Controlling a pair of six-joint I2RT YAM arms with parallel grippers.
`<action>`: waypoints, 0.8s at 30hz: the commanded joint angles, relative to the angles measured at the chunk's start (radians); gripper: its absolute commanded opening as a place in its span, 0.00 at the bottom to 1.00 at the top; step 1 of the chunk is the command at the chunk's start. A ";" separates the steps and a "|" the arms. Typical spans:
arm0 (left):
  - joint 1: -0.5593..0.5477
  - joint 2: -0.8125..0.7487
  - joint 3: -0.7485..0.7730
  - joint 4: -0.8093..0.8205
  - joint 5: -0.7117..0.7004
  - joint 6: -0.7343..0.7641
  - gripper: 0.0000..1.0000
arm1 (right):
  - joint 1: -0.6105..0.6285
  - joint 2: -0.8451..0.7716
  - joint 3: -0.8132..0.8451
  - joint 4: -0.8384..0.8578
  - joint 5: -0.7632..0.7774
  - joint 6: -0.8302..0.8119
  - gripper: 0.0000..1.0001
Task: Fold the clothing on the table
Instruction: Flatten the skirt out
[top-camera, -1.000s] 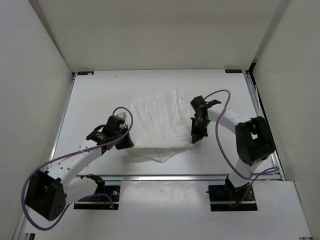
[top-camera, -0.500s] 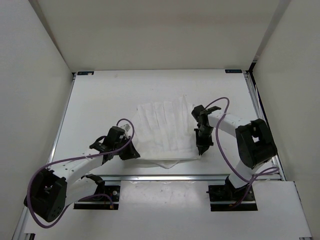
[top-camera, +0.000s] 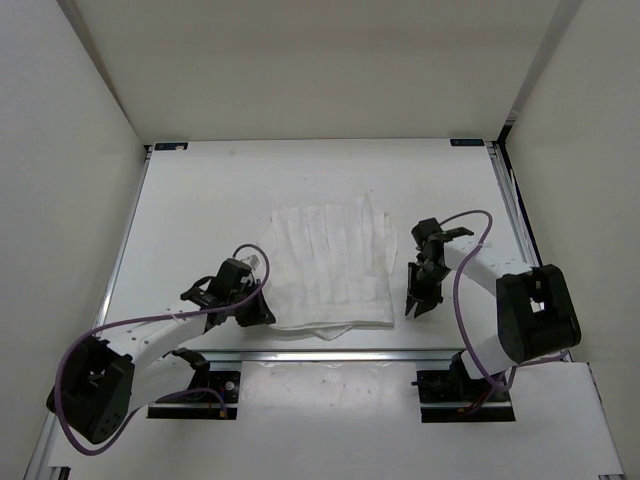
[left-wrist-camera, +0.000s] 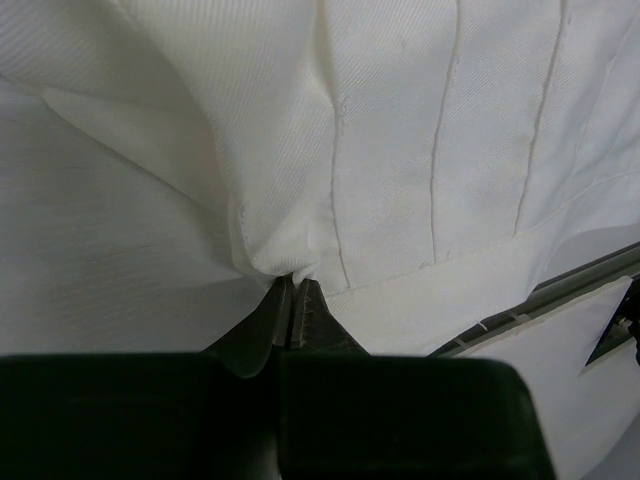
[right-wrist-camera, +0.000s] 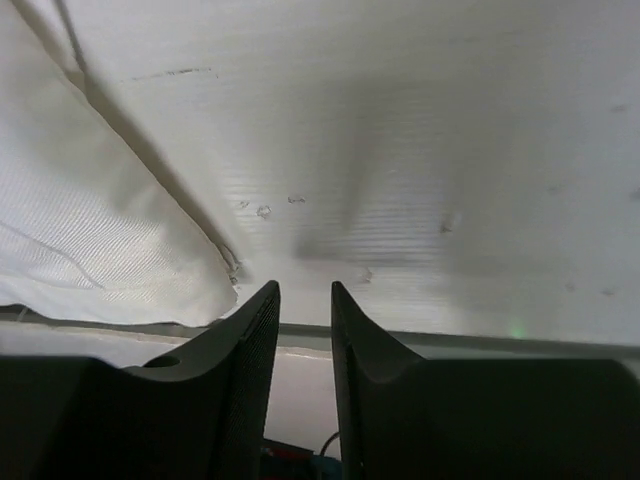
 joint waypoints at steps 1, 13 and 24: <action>-0.019 0.009 0.020 -0.029 -0.032 0.025 0.00 | -0.013 -0.005 -0.072 0.153 -0.176 0.058 0.33; -0.049 0.014 0.034 -0.053 -0.050 0.045 0.00 | -0.043 -0.076 -0.238 0.410 -0.301 0.202 0.47; -0.037 0.009 0.035 -0.056 -0.044 0.047 0.00 | -0.066 -0.157 -0.268 0.428 -0.271 0.244 0.47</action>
